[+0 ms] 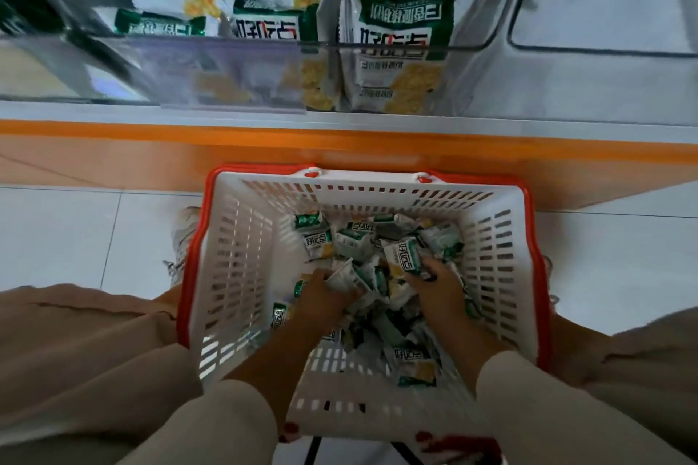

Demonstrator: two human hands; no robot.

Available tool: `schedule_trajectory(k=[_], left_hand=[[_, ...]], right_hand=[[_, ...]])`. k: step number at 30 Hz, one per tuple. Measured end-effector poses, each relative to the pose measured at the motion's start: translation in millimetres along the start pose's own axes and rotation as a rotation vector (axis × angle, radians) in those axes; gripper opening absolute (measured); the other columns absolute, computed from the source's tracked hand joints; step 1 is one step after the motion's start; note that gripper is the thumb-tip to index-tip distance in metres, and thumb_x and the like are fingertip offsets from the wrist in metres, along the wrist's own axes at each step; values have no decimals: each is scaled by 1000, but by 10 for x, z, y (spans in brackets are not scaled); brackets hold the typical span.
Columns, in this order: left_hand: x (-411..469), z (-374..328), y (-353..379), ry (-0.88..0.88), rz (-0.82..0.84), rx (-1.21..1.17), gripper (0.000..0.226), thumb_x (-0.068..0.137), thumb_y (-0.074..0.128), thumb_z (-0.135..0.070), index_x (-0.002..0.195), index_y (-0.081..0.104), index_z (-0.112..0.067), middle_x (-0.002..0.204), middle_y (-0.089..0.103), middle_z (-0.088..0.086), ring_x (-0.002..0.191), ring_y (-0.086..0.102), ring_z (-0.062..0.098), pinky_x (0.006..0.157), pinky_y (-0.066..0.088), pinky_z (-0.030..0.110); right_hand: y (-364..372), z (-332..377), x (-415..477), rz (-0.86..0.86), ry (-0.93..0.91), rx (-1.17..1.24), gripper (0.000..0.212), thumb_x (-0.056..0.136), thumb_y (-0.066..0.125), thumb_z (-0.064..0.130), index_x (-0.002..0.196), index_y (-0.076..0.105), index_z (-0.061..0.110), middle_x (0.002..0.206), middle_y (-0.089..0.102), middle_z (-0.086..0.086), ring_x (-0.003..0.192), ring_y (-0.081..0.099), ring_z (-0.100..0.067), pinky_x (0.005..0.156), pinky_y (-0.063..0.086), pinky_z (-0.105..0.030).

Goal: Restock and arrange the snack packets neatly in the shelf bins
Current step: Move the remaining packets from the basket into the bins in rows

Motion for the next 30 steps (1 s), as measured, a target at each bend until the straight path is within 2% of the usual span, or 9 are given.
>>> schedule_trajectory(k=[4,7,11,16,19,22,25,27,30], left_hand=[[-92,44,-119,33,-23,-152,58,58,80,-46,101,69,-9,93,72,18,84,71,38,68,60,56],[-376,-174,-234,100,-67,-199,42,69,72,-46,99,65,-18,93,70,12,77,67,30,67,61,45],[-719,-482,-310,144,-35,-372,10,98,58,-19,107,57,-13,94,61,13,75,59,26,50,52,29],[-1171,-842,-288,208,120,-664,55,88,69,-48,131,54,-17,127,62,16,100,70,36,78,60,52],[-1431,-1009,-339,307,197,-666,67,76,81,-46,128,54,-16,121,68,16,99,71,36,85,55,62],[-1613,-1130,-390,399,252,-633,43,82,79,-17,118,59,-7,106,74,15,89,73,30,81,59,50],[-1822,-1299,-448,484,215,-584,41,84,75,-5,118,53,-1,82,73,7,60,69,16,51,53,28],[-1965,-1435,-499,541,171,-535,42,83,75,-4,118,52,-6,84,71,8,57,66,12,44,48,23],[-2134,-1677,-584,645,119,-458,49,81,79,-7,122,53,-17,103,72,10,87,72,23,62,60,35]], right_hand=[[-153,65,-192,-46,6,82,37,86,70,8,122,63,6,118,64,-7,102,62,-26,88,54,-44],[-301,208,-323,-22,-29,177,35,88,68,9,123,62,9,109,68,-8,93,64,-23,76,52,-34],[-494,604,-585,94,-121,462,31,87,64,-1,114,65,14,101,71,-5,86,67,-25,69,53,-38],[-618,973,-1102,186,-317,582,29,86,66,2,111,66,16,99,75,0,90,70,-19,75,54,-37],[-683,1118,-1381,198,-394,521,27,87,68,7,106,66,25,101,75,2,95,70,-20,83,55,-43],[-817,1334,-1647,156,-502,304,25,89,68,18,106,61,34,100,71,9,92,68,-14,84,55,-40],[-986,1505,-1793,145,-552,163,28,90,65,21,114,55,29,95,67,7,82,64,-12,71,53,-26],[-1103,1627,-1880,194,-520,111,41,86,70,36,122,51,27,102,66,6,86,64,-12,68,53,-24],[-1297,1840,-1948,259,-509,113,98,59,73,75,141,38,34,136,54,8,107,66,-16,89,54,-44]])
Point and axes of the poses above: each hand's wrist, its own x-axis towards the middle knuckle, its own y-axis out of the palm, z = x × y, the point moved 1 cm from there along x, towards the middle knuckle
